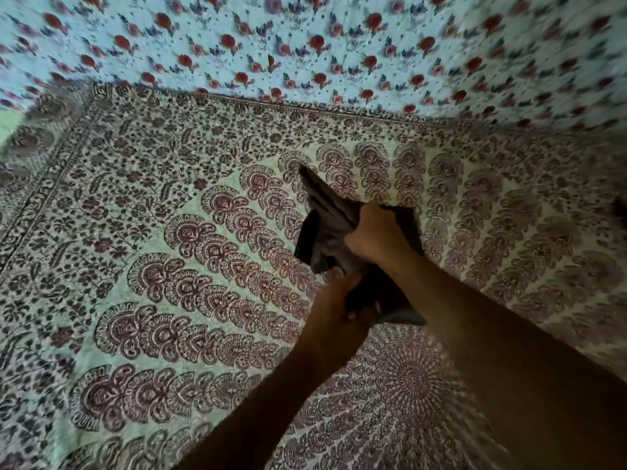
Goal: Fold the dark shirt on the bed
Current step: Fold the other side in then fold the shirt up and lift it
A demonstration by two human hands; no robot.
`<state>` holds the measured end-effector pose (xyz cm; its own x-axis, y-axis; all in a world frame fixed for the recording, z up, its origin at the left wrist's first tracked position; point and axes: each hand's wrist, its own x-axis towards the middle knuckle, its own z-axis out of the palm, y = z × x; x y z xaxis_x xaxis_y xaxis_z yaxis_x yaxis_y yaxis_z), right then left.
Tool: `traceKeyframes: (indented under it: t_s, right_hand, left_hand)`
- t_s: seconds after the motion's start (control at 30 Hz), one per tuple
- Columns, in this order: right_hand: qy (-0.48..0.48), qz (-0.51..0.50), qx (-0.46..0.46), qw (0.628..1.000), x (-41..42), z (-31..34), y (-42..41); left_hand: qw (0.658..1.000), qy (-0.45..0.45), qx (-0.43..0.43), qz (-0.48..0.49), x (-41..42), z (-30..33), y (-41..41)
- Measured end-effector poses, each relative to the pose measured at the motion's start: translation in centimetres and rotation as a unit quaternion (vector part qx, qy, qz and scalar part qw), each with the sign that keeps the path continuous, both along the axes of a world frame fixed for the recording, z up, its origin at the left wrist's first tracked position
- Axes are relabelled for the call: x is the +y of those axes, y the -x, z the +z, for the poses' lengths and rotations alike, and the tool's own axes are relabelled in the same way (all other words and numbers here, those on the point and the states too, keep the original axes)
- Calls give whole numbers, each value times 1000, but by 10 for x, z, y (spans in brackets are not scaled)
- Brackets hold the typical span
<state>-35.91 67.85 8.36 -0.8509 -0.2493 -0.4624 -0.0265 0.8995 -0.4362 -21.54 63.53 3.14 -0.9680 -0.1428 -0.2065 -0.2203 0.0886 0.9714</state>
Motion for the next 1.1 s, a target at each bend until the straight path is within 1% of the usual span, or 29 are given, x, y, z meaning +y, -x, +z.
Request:
traceKeyframes:
  t_s: [0.07,0.17,0.23,0.3,0.37,0.43,0.47,0.5,0.53,0.57,0.6,0.63,0.67,0.7,0.77,0.8,0.83,0.9,0.93,1.0,1.1]
  right_hand:
    - [17,-16,34,999,12,7,-5]
    - [75,-56,68,993,22,37,-17]
    - [112,-71,58,989,29,64,-33]
    - [158,-79,33,984,32,96,-56]
    - [215,-91,8,972,33,124,-84]
    - [275,-105,-27,955,35,154,-120]
    - [302,-110,-48,946,36,166,-137]
    - [329,-111,-72,935,38,173,-152]
    - [351,-114,-91,925,39,181,-171]
    - [371,-111,-115,915,40,185,-189]
    - [381,-110,-135,908,39,188,-207]
    - [388,-112,-153,902,39,186,-224]
    - [392,-122,-167,896,38,188,-241]
    - [397,-120,-184,891,37,183,-255]
    - [407,-117,-216,880,33,174,-287]
    - [404,-118,-225,879,31,170,-302]
    - [402,-111,-228,880,31,163,-313]
    - [390,-116,-230,884,28,154,-338]
    - [385,-124,-228,886,25,151,-351]
    - [374,-141,-218,891,20,143,-371]
    - [367,-159,-213,891,9,130,-406]
  left_hand:
    - [996,-87,7,25,4,3,-18]
    - [975,-194,-7,111,-4,7,-47]
    - [968,-214,-59,118,-13,10,-69]
    - [965,-194,-125,122,-24,12,-90]
    - [951,-198,-173,164,-34,8,-111]
    - [927,-247,-185,213,-48,11,-132]
    - [907,-293,-190,233,-55,12,-141]
    - [879,-366,-191,237,-63,13,-148]
    - [848,-448,-177,220,-69,25,-159]
    - [850,-493,-81,167,-72,36,-171]
    - [850,-503,29,155,-81,37,-186]
    - [793,-591,81,123,-94,26,-204]
    - [748,-650,100,91,-104,16,-220]
    - [741,-657,98,94,-109,14,-237]
    - [816,-539,96,183,-117,26,-270]
    - [840,-500,8,209,-125,25,-289]
    - [858,-462,-28,221,-129,20,-302]
    - [860,-456,-35,225,-140,32,-332]
    - [867,-444,-56,218,-149,35,-349]
    - [868,-441,-115,199,-165,44,-379]
    - [879,-397,-165,207,-197,62,-426]
